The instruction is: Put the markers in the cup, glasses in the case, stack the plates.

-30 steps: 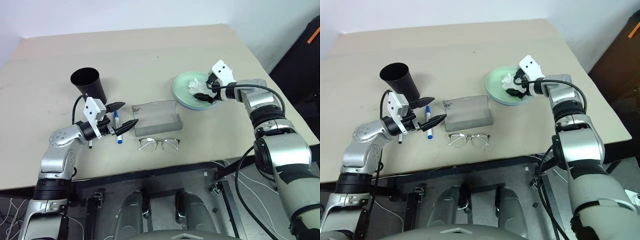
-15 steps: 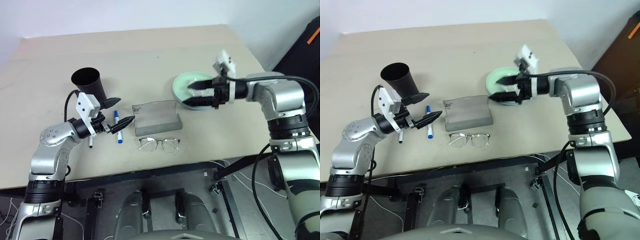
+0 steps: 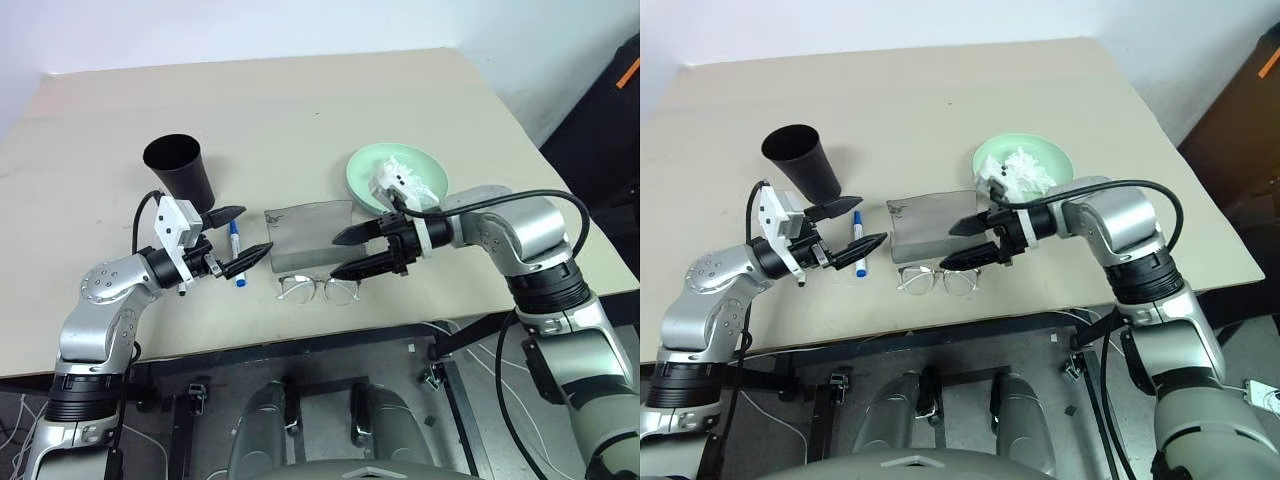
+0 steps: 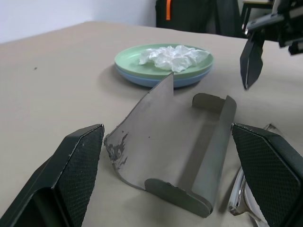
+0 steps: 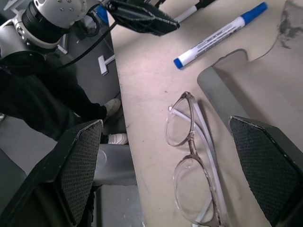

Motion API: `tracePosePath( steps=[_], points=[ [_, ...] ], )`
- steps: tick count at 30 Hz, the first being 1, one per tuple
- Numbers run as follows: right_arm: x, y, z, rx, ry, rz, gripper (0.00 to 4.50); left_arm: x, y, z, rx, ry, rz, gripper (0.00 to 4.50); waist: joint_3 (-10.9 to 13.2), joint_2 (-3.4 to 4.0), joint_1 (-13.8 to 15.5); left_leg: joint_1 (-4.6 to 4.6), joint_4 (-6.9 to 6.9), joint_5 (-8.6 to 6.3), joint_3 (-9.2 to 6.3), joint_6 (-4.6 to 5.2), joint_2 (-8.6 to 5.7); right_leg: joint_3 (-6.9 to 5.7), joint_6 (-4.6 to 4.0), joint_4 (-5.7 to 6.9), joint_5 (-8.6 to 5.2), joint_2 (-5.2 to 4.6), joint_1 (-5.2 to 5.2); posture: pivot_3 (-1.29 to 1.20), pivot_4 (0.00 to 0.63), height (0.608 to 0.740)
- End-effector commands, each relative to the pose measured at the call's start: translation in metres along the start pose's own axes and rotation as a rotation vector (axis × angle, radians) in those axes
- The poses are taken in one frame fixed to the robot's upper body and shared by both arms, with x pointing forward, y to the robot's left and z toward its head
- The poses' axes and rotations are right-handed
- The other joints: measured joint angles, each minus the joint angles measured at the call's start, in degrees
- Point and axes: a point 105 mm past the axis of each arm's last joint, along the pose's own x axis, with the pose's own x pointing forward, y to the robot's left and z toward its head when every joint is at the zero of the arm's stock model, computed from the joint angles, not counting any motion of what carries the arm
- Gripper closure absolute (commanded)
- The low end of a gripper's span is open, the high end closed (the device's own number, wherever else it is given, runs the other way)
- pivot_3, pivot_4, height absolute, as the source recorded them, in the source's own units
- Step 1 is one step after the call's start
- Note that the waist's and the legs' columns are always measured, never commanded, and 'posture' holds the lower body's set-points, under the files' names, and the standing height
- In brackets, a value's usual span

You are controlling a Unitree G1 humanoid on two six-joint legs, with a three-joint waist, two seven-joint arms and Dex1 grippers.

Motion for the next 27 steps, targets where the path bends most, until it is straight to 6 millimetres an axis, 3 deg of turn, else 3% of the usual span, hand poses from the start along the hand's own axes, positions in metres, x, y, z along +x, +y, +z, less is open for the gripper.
tracePosePath(
  steps=[1, 18, 27],
  points=[
    [-0.001, 0.006, 0.004, -0.046, -0.004, 0.0, 0.01, 0.0, -0.001, 0.016, 0.036, -0.044, -0.02, 0.0, 0.0, -0.01, 0.0, 0.0, 0.0, 0.0, 0.0, 0.0, 0.0, 0.0, 0.0, 0.0, 0.0, 0.0, 0.01, 0.0, 0.15, 0.715],
    [0.002, -0.005, -0.008, -0.016, 0.087, -0.053, 0.01, 0.011, -0.008, 0.016, 0.031, -0.048, -0.072, 0.0, 0.0, -0.01, -0.1, 0.01, 0.0, 0.0, 0.0, 0.01, 0.0, 0.0, 0.01, -0.02, 0.01, 0.0, -0.01, 0.0, 0.15, 0.715],
    [0.011, -0.01, -0.01, -0.026, 0.163, -0.044, 0.01, 0.01, -0.007, 0.005, 0.038, -0.02, -0.113, 0.0, 0.0, -0.01, -0.1, 0.01, -0.01, 0.0, 0.0, 0.01, 0.0, 0.0, 0.01, -0.02, 0.02, 0.01, -0.04, 0.0, 0.15, 0.715]
  ],
)
